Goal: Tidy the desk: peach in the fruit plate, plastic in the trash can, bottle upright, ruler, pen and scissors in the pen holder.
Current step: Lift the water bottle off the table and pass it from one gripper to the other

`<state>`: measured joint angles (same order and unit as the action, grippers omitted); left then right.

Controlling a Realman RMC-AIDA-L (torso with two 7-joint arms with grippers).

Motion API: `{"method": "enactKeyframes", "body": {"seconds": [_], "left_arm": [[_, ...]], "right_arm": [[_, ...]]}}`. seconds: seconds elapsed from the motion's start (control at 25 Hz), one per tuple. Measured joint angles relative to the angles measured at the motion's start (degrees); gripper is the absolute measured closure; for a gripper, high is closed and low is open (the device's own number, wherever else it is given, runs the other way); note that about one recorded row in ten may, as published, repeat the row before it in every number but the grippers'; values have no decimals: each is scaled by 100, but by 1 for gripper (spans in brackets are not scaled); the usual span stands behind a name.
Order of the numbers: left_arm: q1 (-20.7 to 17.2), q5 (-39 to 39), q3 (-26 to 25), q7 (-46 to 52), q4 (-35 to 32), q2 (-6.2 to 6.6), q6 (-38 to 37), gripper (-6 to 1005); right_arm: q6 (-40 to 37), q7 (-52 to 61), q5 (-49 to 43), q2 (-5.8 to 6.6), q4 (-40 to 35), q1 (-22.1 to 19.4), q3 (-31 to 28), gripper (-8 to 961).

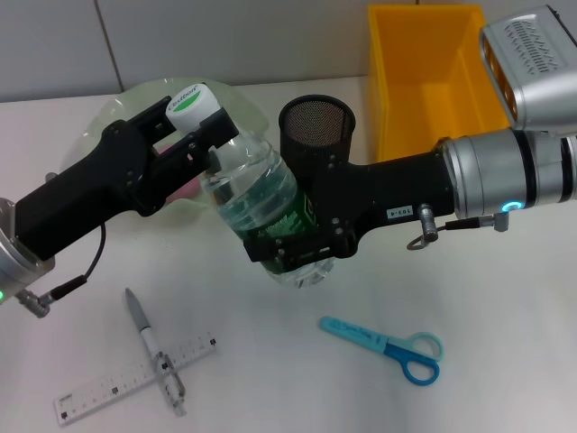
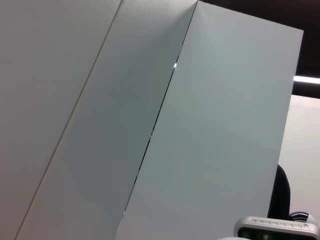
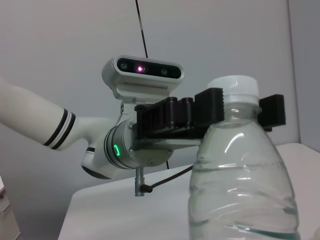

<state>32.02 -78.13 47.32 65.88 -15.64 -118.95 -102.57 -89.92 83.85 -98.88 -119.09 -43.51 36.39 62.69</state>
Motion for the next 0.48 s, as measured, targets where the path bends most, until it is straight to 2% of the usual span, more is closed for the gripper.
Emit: {"method": "enactKeyframes", "body": {"seconds": [0.28,0.48], "left_arm": [[-20,6,13,7,-1,-6,-1,458],[-31,11,29,6,-1,-5,-6,555]], "right_arm": [[1,1,30,-8,3,0,-2,186],[0,0,43,-9,10,0,-2,186]]}}
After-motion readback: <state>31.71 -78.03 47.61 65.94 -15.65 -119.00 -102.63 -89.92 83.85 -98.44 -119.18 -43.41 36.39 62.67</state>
